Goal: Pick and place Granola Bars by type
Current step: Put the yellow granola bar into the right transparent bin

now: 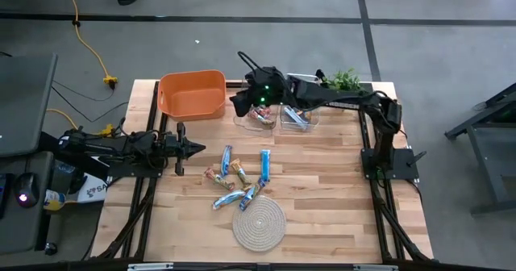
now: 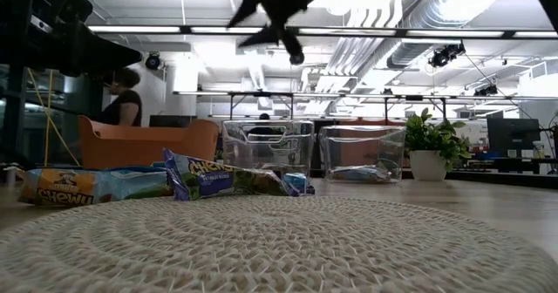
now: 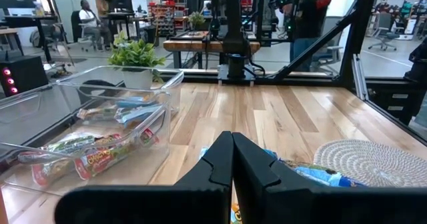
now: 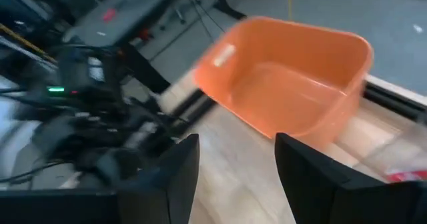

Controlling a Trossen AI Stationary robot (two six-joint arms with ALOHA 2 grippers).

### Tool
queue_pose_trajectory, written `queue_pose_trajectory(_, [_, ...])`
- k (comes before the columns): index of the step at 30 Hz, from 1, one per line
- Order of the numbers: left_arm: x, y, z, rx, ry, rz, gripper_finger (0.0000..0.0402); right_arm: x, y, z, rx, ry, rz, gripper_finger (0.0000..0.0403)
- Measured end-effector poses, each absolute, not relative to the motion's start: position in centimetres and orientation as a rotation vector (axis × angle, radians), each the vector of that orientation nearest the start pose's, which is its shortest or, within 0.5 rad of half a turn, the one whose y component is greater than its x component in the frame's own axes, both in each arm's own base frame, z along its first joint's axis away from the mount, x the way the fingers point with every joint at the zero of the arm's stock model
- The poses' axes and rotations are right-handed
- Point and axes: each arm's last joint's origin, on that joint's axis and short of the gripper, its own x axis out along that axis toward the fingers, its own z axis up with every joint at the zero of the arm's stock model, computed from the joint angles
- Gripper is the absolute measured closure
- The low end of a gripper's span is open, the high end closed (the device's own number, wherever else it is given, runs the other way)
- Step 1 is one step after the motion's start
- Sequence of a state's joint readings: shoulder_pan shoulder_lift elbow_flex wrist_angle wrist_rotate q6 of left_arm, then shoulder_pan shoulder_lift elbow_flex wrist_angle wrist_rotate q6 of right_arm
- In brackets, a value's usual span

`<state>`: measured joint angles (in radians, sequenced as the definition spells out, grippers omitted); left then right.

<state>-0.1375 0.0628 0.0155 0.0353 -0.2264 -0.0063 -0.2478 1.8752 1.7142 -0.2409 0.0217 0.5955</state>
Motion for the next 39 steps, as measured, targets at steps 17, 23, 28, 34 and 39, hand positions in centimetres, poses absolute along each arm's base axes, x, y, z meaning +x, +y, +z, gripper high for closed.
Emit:
queue_pose_trajectory(17, [10.0, -0.7, 16.7, -0.004, 0.012, 0.089, 0.0401, 41.1, 0.0, 38.2, 0.480, 0.235, -0.267, 0.0222])
queue_pose_trajectory(23, [10.0, -0.7, 16.7, -0.004, 0.011, 0.089, 0.0401, 40.9, 3.2, 38.2, 0.477, 0.258, -0.190, 0.0222])
queue_pose_trajectory(28, [10.0, -0.7, 16.7, -0.004, 0.012, 0.089, 0.0401, 40.6, 5.8, 38.1, 0.434, 0.276, -0.153, 0.0222])
queue_pose_trajectory(34, [10.0, -0.7, 16.7, -0.004, 0.012, 0.089, 0.0401, 40.7, 7.5, 35.5, 0.402, 0.435, -0.207, 0.0222])
queue_pose_trajectory(39, [10.0, -0.7, 16.7, -0.004, 0.012, 0.089, 0.0401, 42.0, 7.7, 31.2, 0.460, 0.606, -0.297, 0.0222])
